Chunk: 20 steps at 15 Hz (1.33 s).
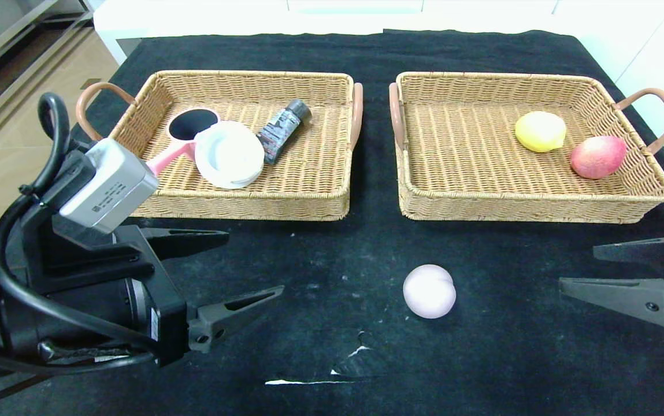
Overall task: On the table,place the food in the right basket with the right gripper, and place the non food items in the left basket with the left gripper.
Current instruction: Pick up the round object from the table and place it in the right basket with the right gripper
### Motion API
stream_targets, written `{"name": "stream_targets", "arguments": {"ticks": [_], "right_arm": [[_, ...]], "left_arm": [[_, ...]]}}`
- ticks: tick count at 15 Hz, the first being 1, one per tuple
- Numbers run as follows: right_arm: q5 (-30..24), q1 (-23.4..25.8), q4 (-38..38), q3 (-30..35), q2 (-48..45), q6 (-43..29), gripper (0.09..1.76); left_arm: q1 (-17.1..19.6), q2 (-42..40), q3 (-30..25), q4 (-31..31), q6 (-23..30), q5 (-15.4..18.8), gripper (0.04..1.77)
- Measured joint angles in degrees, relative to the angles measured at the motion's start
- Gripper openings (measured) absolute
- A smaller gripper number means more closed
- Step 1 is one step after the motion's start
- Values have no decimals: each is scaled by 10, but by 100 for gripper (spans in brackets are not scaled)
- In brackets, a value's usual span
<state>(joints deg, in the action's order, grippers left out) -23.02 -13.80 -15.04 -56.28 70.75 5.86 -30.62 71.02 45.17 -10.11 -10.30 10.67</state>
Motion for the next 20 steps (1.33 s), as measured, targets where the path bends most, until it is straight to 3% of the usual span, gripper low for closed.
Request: {"name": "stream_targets", "arguments": {"ticks": [4,15,20], "right_arm": [[60,-41,1,-1,12,0,171],[264,-254,107,5,92,-47,171],[336,-310,232,44,138,-84,171]], "left_arm": [[0,-10,-2,1,-7,0,172],[-1,-15,-2,0,-4,0,172],[-1,-14,-2,0,-2,0,172]]}}
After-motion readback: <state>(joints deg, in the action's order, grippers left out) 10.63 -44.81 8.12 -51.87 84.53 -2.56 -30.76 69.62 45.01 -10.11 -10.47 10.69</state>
